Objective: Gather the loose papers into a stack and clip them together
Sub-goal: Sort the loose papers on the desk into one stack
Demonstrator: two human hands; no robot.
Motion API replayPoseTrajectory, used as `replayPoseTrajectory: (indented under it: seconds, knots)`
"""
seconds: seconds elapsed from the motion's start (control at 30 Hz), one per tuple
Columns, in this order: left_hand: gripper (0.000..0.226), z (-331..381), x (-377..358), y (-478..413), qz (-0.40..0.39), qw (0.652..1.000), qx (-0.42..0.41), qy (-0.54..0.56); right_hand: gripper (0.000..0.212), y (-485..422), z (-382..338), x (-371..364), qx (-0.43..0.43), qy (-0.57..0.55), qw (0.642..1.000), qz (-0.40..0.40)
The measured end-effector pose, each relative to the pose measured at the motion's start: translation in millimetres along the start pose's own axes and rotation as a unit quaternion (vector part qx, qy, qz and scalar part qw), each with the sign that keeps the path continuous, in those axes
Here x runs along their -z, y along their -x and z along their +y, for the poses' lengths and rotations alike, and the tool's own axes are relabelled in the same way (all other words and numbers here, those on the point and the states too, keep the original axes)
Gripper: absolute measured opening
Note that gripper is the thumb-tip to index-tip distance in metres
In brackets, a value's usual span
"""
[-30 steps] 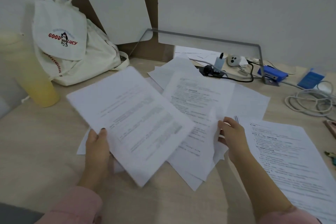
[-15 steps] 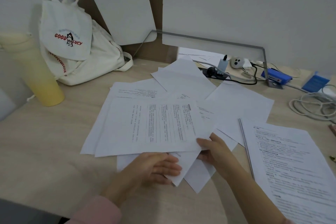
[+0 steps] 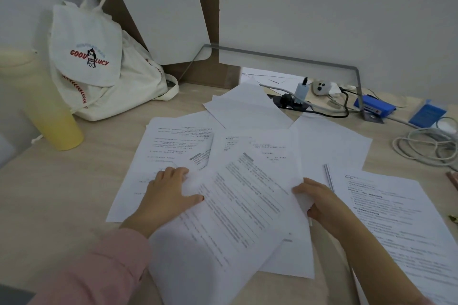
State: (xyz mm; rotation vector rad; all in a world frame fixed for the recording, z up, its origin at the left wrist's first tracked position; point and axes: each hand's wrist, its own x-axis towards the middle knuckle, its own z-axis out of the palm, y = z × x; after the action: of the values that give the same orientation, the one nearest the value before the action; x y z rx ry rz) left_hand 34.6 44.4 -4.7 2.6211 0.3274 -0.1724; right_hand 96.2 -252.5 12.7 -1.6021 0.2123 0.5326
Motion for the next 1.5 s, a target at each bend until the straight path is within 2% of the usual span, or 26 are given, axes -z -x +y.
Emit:
replayPoseTrajectory:
  seconds: [0.1, 0.2, 0.27, 0.37, 0.43, 0.6, 0.73, 0.77, 0.87, 0.93, 1.0, 1.07, 1.17, 1.27, 1.33, 1.4, 1.43, 1.47, 1.5]
  knots:
    - [0.040, -0.7, 1.3, 4.2, 0.009, 0.999, 0.019, 0.040, 0.018, -0.5, 5.1, -1.4, -0.023, -0.086, 0.995, 0.043]
    - [0.011, -5.8, 3.0, 9.2, 0.016, 0.993, 0.027, 0.110, 0.029, 2.0, 11.8, -5.3, -0.050, -0.115, 0.991, 0.041]
    - [0.011, -11.2, 7.0, 12.7, 0.047, 0.982, 0.041, 0.177, 0.035, 3.6, 14.6, -8.3, -0.058, -0.115, 0.991, 0.039]
    - [0.014, -18.2, 14.5, 18.0, 0.108, 0.950, 0.090, 0.278, 0.025, 7.3, 11.9, -14.1, -0.033, -0.079, 0.996, 0.007]
    - [0.018, -20.5, 15.9, 21.1, 0.124, 0.938, 0.118, 0.302, 0.023, 11.3, 9.3, -21.4, -0.018, -0.053, 0.998, -0.015]
    - [0.019, -19.6, 8.8, 22.7, 0.115, 0.893, 0.174, 0.398, 0.032, 14.3, 8.3, -45.5, -0.020, -0.086, 0.994, -0.071]
    - [0.025, -15.2, 9.6, 28.3, 0.062, 0.806, 0.198, 0.554, 0.038, 17.8, 7.2, -62.3, -0.020, -0.173, 0.972, -0.157]
    - [0.026, -14.5, 10.8, 29.8, 0.043, 0.795, 0.198, 0.571, 0.040, 18.4, 6.7, -64.7, -0.017, -0.182, 0.968, -0.171]
    - [0.029, -11.8, 11.2, 30.7, 0.017, 0.800, 0.192, 0.568, 0.043, 18.2, 6.1, -67.8, -0.012, -0.129, 0.976, -0.172]
    - [0.025, -7.2, 12.3, 29.6, 0.044, 0.826, 0.182, 0.532, 0.044, 17.7, 3.8, -68.7, -0.002, -0.097, 0.980, -0.173]
    - [0.023, -3.3, 13.4, 28.0, 0.074, 0.849, 0.168, 0.495, 0.046, 14.5, 3.6, -65.5, 0.001, -0.117, 0.979, -0.166]
    - [0.021, -1.6, 14.6, 27.9, 0.077, 0.846, 0.159, 0.504, 0.046, 11.8, 1.3, -59.0, 0.008, -0.173, 0.972, -0.161]
    - [0.025, -3.2, 15.4, 29.4, 0.035, 0.829, 0.155, 0.537, 0.047, 9.3, -0.8, -49.5, 0.006, -0.224, 0.961, -0.165]
    - [0.033, -2.0, 13.0, 27.4, -0.009, 0.810, 0.139, 0.569, 0.043, 10.3, 1.4, -48.0, 0.000, -0.181, 0.968, -0.176]
    - [0.034, -1.0, 8.9, 24.6, -0.012, 0.821, 0.124, 0.558, 0.038, 12.1, -1.2, -49.4, 0.004, -0.128, 0.978, -0.166]
    - [0.034, -1.5, 5.7, 21.4, 0.025, 0.831, 0.122, 0.542, 0.034, 10.1, -6.2, -50.4, 0.041, -0.064, 0.993, -0.093]
    - [0.036, -2.8, 5.1, 20.0, 0.053, 0.840, 0.124, 0.526, 0.032, 7.1, -7.7, -47.9, 0.075, 0.009, 0.997, -0.016]
    - [0.038, -3.8, 5.4, 18.3, 0.083, 0.853, 0.127, 0.500, 0.033, 2.8, -8.4, -43.6, 0.120, 0.123, 0.983, 0.066]
    - [0.040, -4.8, 6.1, 17.2, 0.111, 0.867, 0.129, 0.469, 0.039, -3.0, -7.3, -37.6, 0.155, 0.271, 0.942, 0.127]
